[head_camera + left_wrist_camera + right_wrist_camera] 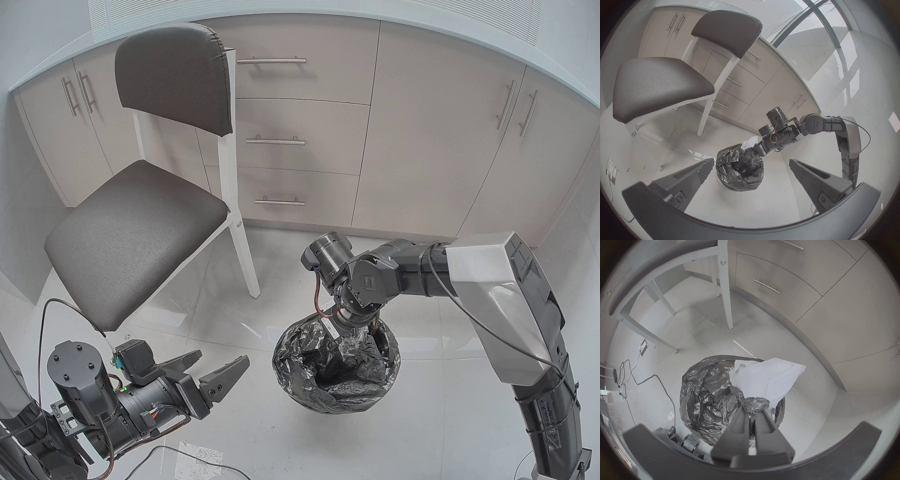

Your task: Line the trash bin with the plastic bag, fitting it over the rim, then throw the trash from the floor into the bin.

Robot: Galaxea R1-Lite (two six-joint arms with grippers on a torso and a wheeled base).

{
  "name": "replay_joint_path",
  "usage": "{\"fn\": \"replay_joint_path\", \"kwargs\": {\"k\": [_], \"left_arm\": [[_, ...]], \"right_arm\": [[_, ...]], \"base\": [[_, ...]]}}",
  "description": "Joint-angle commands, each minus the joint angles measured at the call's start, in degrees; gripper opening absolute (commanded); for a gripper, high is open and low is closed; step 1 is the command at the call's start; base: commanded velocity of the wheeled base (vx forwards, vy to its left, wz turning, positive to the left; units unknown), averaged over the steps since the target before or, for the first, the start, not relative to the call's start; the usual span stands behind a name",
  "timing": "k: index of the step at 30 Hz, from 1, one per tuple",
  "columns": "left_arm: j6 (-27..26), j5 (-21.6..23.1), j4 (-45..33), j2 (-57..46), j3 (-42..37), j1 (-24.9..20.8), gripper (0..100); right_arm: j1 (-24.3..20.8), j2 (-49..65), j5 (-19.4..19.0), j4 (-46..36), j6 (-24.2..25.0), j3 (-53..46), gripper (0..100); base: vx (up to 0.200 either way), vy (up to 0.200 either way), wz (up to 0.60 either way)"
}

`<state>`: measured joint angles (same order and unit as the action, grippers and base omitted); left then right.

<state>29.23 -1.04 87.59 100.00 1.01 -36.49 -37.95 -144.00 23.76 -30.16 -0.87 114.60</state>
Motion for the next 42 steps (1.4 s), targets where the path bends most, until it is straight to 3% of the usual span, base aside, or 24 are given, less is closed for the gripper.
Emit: {"fn": "replay_joint_path", "kwargs": {"k": [1,8,42], "left_arm": [[0.03,-0.02,0.04,0.02,-0.31,0.01,100],[0.03,-0.02,0.04,0.11,-0.31,0.01,100],[-0.05,0.07,0.04,0.64,-0.31,0.01,100]], "right_arm": [[-0.11,-1.29,0.06,1.07,-0.1,-0.01,0],[-0.02,-4.63,3.22,5.73,-2.3,-0.01,0],[-0.2,-13.59,3.31,9.42,-1.86,-0.01,0]], "base": [[0.0,0.0,0.0],[0.0,0.0,0.0],[0.0,0.0,0.0]]}}
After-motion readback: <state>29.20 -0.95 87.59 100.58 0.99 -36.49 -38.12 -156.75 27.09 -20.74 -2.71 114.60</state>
